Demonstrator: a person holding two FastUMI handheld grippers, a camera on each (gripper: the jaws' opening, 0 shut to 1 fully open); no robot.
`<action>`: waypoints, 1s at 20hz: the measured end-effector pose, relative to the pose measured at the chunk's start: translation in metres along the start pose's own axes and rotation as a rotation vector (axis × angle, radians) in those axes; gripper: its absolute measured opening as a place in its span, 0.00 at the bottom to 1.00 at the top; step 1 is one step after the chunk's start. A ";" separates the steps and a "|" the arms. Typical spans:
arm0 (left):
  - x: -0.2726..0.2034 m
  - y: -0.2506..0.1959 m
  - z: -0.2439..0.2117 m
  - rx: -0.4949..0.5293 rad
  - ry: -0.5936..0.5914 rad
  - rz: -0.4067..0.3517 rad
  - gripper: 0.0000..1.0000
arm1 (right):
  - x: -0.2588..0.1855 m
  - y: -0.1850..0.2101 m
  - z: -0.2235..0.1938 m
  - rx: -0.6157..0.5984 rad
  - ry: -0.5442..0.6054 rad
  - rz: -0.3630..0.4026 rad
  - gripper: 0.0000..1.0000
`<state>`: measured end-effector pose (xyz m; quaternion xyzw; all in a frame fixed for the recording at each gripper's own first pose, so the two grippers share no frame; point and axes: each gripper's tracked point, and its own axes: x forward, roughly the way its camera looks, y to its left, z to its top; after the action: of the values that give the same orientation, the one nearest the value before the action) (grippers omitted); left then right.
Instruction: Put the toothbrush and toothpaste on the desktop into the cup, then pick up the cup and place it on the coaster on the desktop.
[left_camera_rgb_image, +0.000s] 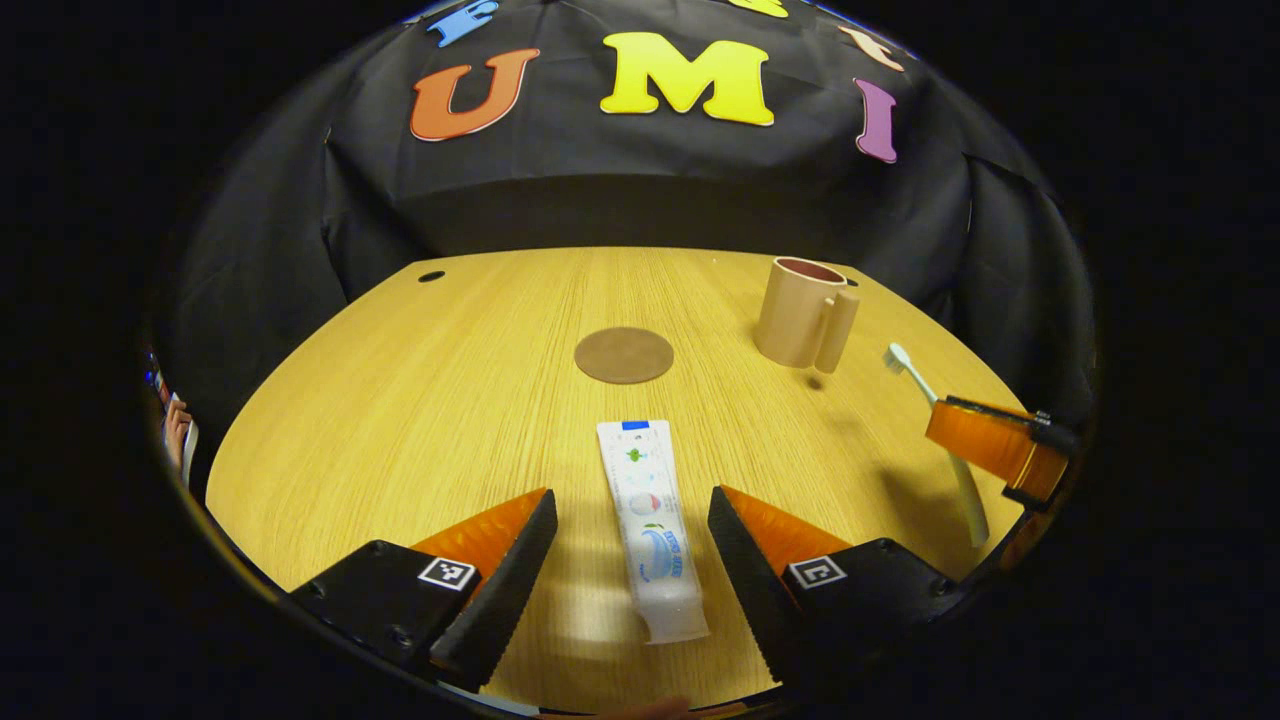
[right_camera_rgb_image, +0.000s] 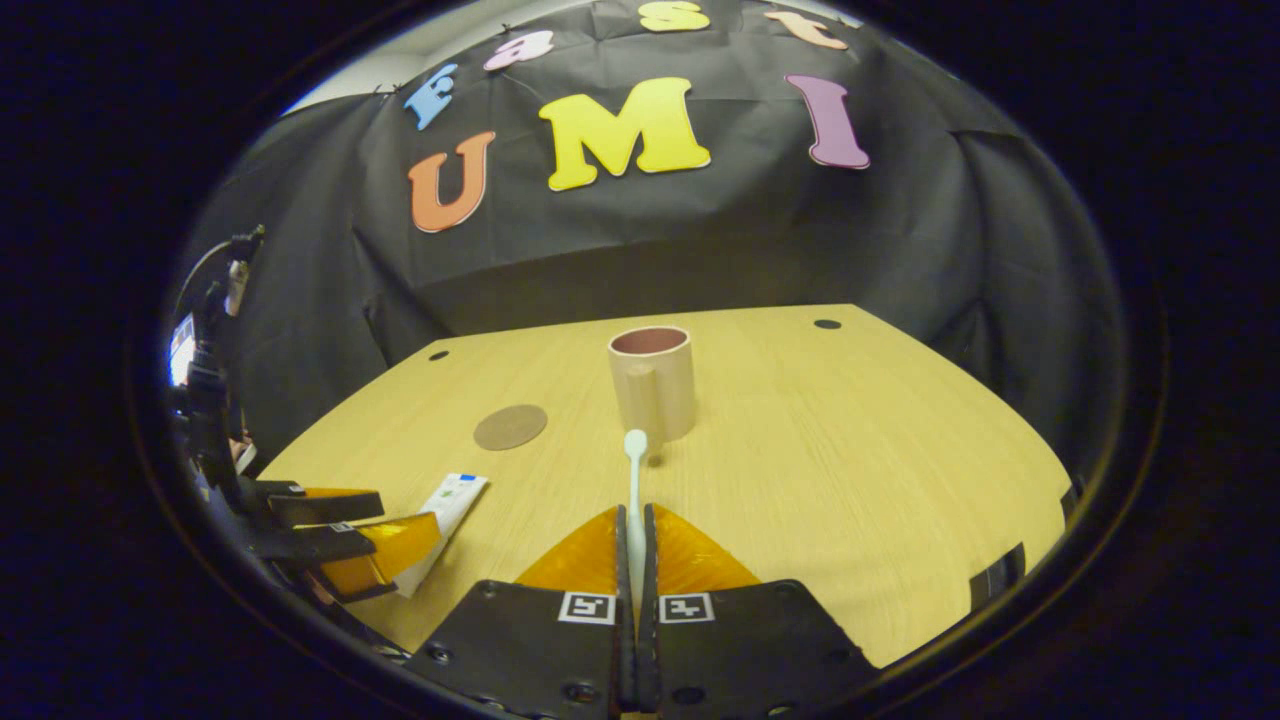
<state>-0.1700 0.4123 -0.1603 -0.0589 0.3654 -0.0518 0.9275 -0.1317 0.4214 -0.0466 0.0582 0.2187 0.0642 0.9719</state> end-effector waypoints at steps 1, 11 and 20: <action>0.002 -0.001 -0.001 0.005 0.006 0.003 0.97 | -0.003 0.000 0.004 0.000 -0.011 0.001 0.01; 0.008 -0.006 -0.013 -0.025 0.060 -0.005 0.69 | -0.021 0.001 0.033 -0.007 -0.099 0.001 0.01; 0.007 -0.004 -0.012 0.007 -0.016 -0.048 0.43 | -0.012 -0.004 0.044 -0.007 -0.096 -0.028 0.01</action>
<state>-0.1730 0.4062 -0.1728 -0.0647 0.3565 -0.0750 0.9290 -0.1231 0.4123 -0.0026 0.0548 0.1724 0.0485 0.9823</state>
